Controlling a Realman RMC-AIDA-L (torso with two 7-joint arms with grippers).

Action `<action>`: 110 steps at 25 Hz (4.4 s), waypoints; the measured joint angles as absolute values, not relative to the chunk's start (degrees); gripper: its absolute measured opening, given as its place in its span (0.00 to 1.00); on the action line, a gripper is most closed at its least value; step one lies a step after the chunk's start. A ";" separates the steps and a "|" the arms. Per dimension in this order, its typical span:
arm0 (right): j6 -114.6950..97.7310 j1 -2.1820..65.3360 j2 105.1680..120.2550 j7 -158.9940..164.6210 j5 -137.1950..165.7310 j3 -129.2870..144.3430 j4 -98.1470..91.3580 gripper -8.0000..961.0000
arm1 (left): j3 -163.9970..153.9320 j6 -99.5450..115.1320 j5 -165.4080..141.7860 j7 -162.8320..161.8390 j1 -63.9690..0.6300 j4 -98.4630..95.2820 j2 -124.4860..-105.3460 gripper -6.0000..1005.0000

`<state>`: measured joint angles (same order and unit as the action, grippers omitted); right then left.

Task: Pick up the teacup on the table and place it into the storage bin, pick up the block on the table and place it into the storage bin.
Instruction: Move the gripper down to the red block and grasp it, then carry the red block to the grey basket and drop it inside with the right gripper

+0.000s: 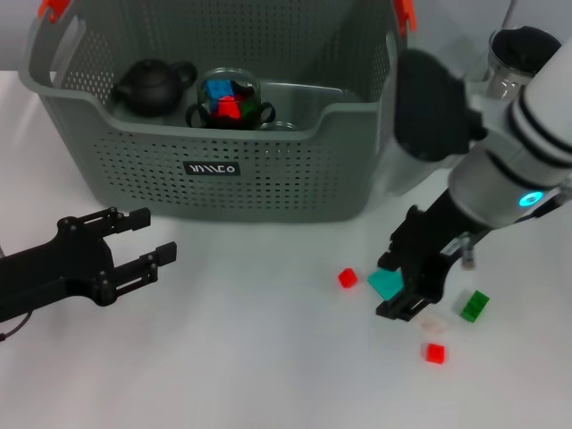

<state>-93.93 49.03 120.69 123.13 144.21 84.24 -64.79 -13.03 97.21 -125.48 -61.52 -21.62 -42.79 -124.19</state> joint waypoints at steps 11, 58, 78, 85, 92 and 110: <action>-80.37 51.35 120.73 124.52 141.55 87.98 -54.68 0.70 | -13.00 97.20 -125.49 -61.58 -21.36 -42.81 -124.29 0.61; -72.90 57.81 120.56 123.40 136.32 92.19 -39.83 0.64 | -13.01 95.93 -125.95 -61.45 -21.01 -42.80 -124.28 0.61; -67.57 57.92 120.92 123.13 135.01 94.27 -37.71 0.62 | -13.03 95.52 -125.94 -61.47 -20.74 -42.80 -124.37 0.61; -67.65 57.97 120.92 123.13 134.73 94.30 -37.28 0.61 | -13.05 95.52 -125.94 -61.53 -20.53 -42.80 -124.37 0.61; -67.94 58.08 120.84 123.83 134.88 94.31 -37.25 0.37 | -13.01 95.54 -125.94 -61.60 -20.47 -42.80 -124.37 0.61; -78.21 55.15 120.08 120.88 133.70 85.69 -45.52 0.20 | -13.01 95.53 -125.89 -61.67 -20.49 -42.80 -124.36 0.61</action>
